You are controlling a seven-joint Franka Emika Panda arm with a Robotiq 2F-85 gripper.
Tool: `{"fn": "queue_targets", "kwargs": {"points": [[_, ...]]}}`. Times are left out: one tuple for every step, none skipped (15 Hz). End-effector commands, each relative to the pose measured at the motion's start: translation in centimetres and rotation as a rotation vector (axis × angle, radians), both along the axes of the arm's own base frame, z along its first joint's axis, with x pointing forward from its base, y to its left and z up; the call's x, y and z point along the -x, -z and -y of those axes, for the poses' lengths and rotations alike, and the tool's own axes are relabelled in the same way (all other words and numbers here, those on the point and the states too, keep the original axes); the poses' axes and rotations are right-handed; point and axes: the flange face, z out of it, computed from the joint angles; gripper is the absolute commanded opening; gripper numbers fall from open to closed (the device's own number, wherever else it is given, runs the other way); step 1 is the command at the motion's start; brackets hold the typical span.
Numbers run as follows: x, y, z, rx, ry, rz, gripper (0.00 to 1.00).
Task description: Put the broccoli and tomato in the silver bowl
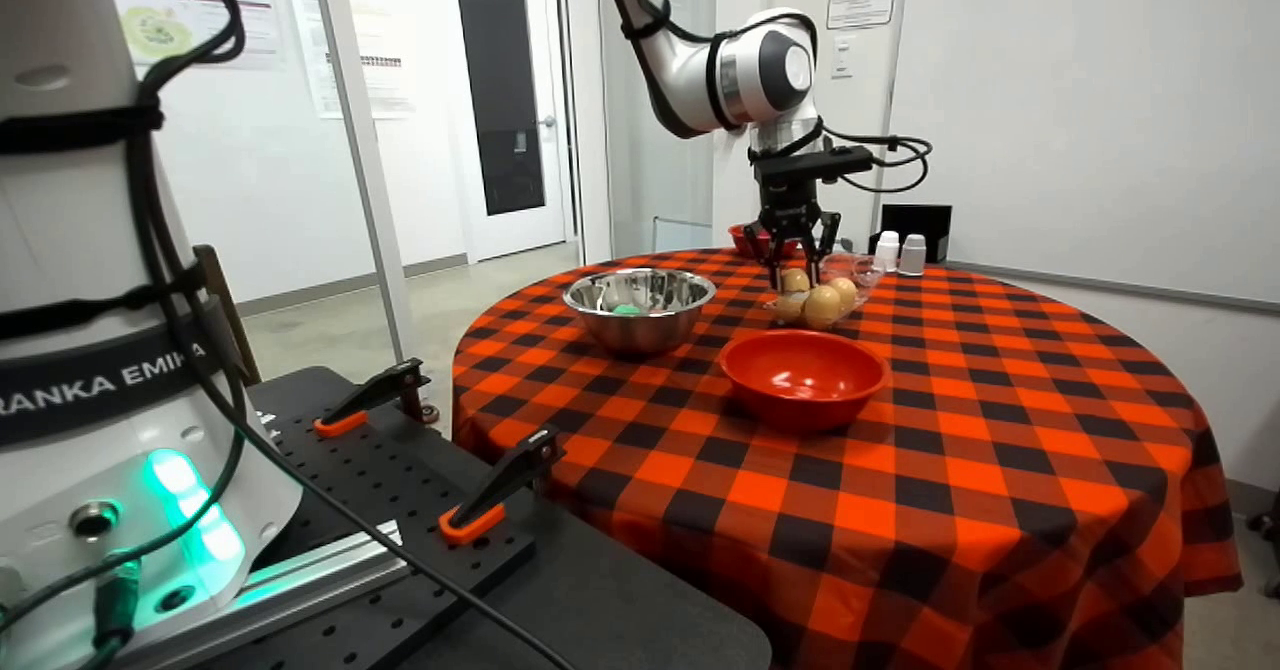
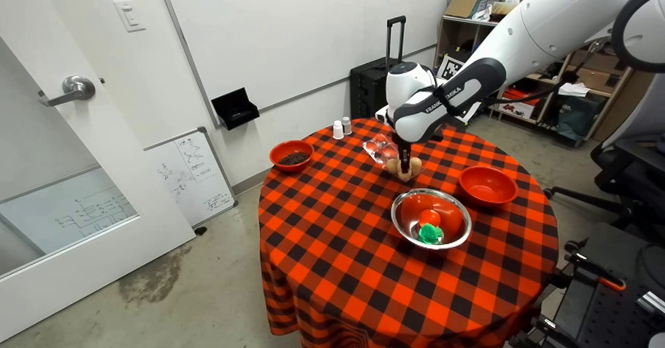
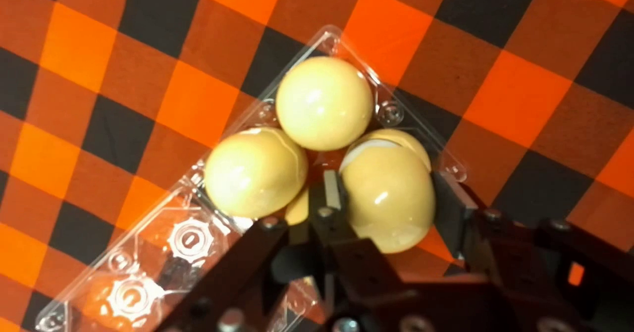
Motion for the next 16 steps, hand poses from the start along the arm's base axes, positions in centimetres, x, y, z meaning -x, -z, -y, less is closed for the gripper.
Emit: {"fn": "queue_targets", "kwargs": {"points": [[0.3, -3.8, 0.0, -0.031, -0.015, 0.023, 0.24], [0.4, -4.8, -0.1, -0.04, -0.017, 0.028, 0.24], [0.5, -5.7, -0.1, -0.051, -0.019, 0.03, 0.24], [0.7, -6.5, -0.2, -0.055, -0.017, 0.031, 0.24], [0.9, -7.2, -0.2, -0.061, -0.018, 0.029, 0.23], [1.2, -7.9, -0.2, -0.065, -0.015, 0.023, 0.23], [1.4, -8.4, -0.2, -0.07, -0.013, 0.019, 0.21], [1.7, -9.0, -0.2, -0.075, -0.01, 0.01, 0.21], [2.2, -9.4, -0.2, -0.077, -0.003, -0.005, 0.21], [2.6, -9.8, -0.3, -0.08, 0.003, -0.018, 0.21], [3.2, -10.3, -0.6, -0.085, 0.011, -0.037, 0.21], [3.8, -10.7, -0.8, -0.09, 0.016, -0.055, 0.21], [4.5, -11.3, -1.2, -0.098, 0.019, -0.074, 0.21], [5.2, -11.8, -1.5, -0.105, 0.023, -0.093, 0.21], [5.9, -12.3, -2.0, -0.114, 0.027, -0.115, 0.21], [6.7, -13.0, -2.5, -0.126, 0.03, -0.142, 0.21]]}}
